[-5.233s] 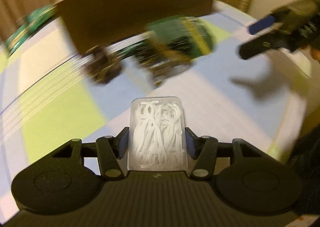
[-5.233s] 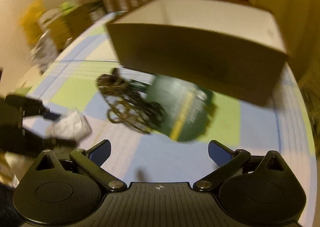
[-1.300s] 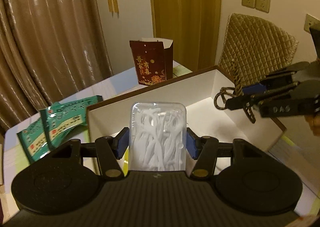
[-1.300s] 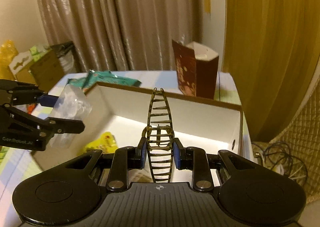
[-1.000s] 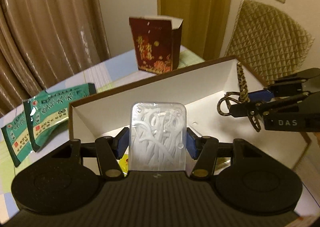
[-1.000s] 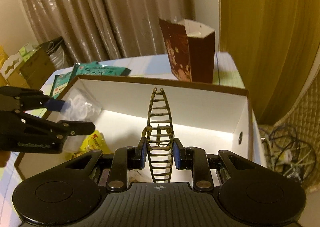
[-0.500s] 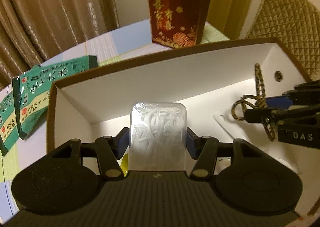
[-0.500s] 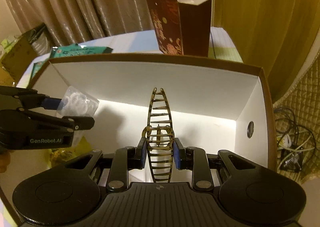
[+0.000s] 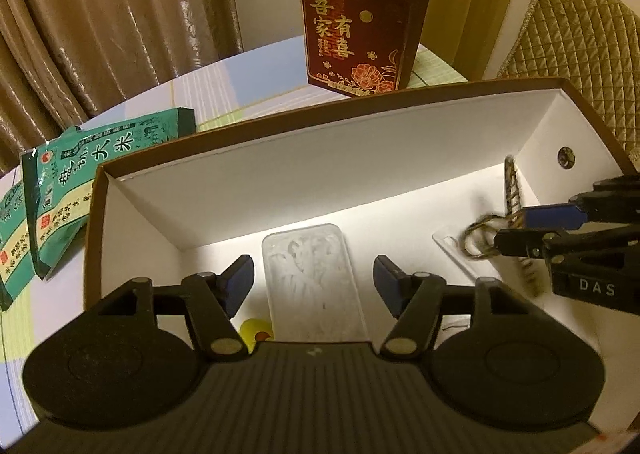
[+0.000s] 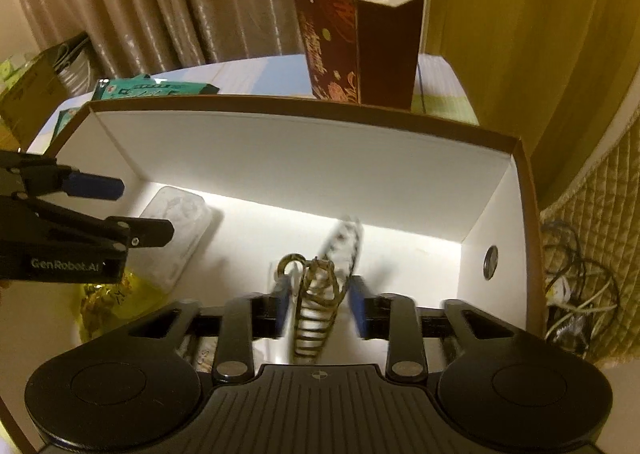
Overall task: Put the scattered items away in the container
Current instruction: 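Lower the floss box and claw clip into the box and open both tools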
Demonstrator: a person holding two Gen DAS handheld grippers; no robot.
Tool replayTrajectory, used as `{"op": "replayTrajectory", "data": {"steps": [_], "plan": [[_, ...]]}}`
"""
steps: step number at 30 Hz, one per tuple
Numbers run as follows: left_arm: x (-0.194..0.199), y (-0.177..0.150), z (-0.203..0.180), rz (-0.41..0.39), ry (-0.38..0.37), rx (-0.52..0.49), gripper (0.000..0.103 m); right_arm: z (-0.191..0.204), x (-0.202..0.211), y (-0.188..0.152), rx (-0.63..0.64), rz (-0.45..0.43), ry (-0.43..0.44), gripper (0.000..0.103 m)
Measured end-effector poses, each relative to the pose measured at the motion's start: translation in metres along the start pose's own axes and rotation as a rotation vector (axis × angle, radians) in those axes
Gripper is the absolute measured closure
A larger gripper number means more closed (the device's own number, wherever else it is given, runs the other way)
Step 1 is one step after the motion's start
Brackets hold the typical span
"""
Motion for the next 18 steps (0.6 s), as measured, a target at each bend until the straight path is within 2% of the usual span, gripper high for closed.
{"op": "replayTrajectory", "data": {"steps": [1, 4, 6, 10, 12, 14, 18], "plan": [[0.002, 0.0, 0.0, -0.003, 0.002, -0.002, 0.038, 0.0, 0.002, 0.0, 0.005, -0.008, 0.004, 0.042], [0.009, 0.0, 0.001, -0.014, -0.002, 0.0, 0.038, 0.002, 0.008, -0.002, 0.028, -0.02, 0.003, 0.038], [0.014, 0.001, 0.002, -0.023, -0.003, -0.001, 0.035, 0.004, 0.013, -0.004, 0.042, -0.019, 0.015, 0.031], [0.024, 0.001, 0.001, -0.039, -0.002, 0.002, 0.026, 0.011, 0.026, -0.009, 0.08, -0.029, 0.044, 0.021], [0.03, 0.0, 0.0, -0.047, -0.006, 0.006, 0.024, 0.015, 0.033, -0.012, 0.104, -0.037, 0.037, 0.01], [0.036, -0.002, -0.001, -0.051, -0.009, 0.005, 0.02, 0.017, 0.041, -0.016, 0.124, -0.055, 0.038, 0.008], [0.057, -0.007, -0.003, -0.083, -0.022, -0.003, 0.019, 0.015, 0.06, -0.024, 0.119, -0.078, 0.063, 0.008]]}}
Point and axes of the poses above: each gripper's, at about its wrist camera, not at the fingertips, and x roughly against the way its jaws point, z to its left, y to its top, the point moved 6 cm from there along -x, roughly the way its jaws point, and after that the axes turned 7 degrees about -x, right-handed, at the moved point
